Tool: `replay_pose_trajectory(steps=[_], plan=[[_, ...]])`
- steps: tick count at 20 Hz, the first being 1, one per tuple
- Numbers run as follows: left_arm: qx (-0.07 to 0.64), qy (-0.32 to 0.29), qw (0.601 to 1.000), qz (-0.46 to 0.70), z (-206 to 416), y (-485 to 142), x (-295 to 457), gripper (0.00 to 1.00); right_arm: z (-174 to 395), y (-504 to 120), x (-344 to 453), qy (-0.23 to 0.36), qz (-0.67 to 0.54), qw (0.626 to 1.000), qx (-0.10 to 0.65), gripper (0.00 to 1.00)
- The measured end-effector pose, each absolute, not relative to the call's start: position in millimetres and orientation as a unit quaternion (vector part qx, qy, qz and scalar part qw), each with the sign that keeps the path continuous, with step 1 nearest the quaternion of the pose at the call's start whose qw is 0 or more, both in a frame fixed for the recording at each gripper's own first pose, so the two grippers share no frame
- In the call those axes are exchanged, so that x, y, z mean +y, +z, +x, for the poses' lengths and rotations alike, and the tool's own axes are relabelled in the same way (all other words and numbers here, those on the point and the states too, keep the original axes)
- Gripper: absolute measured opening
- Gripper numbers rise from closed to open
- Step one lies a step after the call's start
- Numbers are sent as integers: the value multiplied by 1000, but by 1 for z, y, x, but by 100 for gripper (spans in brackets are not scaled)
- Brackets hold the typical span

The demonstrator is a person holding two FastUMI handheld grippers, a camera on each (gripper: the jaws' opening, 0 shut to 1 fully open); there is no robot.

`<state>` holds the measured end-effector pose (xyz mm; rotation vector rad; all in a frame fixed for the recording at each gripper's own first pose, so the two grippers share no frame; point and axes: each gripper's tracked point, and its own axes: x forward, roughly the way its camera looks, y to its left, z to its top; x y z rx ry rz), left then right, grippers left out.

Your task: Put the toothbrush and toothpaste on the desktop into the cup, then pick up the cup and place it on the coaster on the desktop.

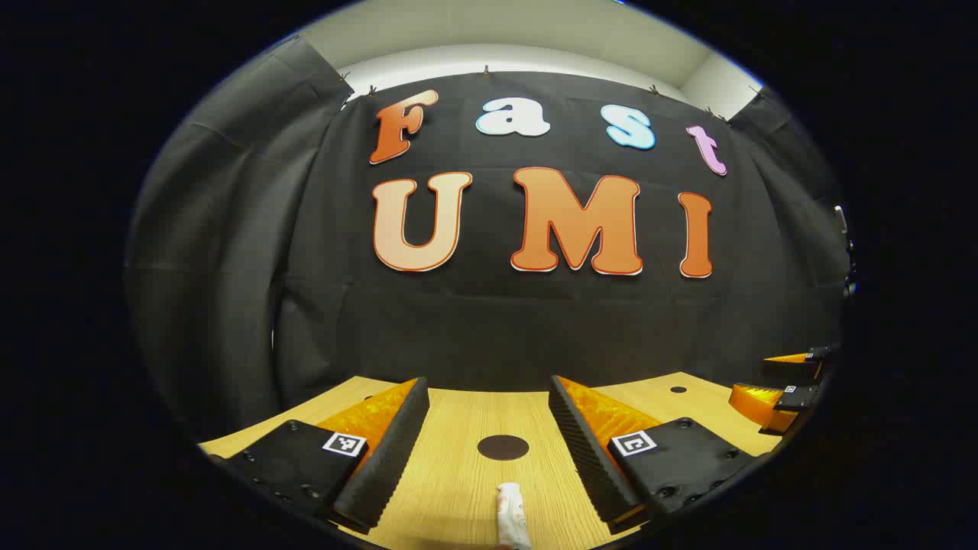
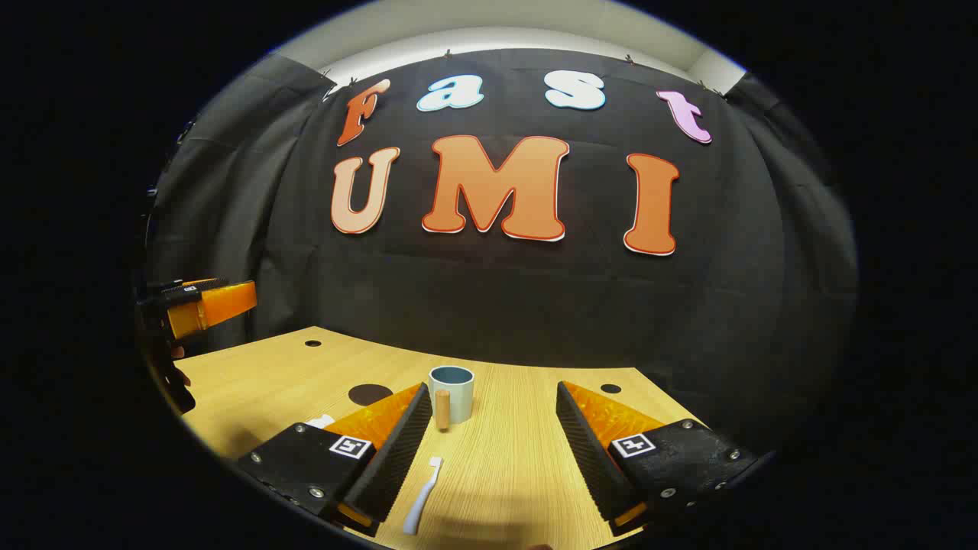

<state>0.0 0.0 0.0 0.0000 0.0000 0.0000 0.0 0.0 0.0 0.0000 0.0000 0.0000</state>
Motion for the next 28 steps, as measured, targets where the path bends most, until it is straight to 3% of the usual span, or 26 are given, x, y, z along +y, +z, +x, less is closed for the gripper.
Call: replay_pose_trajectory(steps=[16, 28], plan=[[73, -35, 997, 11, 7, -30, -16, 100, 7, -26, 14, 36, 1, 997, 66, 98], [283, -85, 955, 24, 21, -122, -29, 100, 14, -65, 25, 80, -11, 973, 214, 96]])
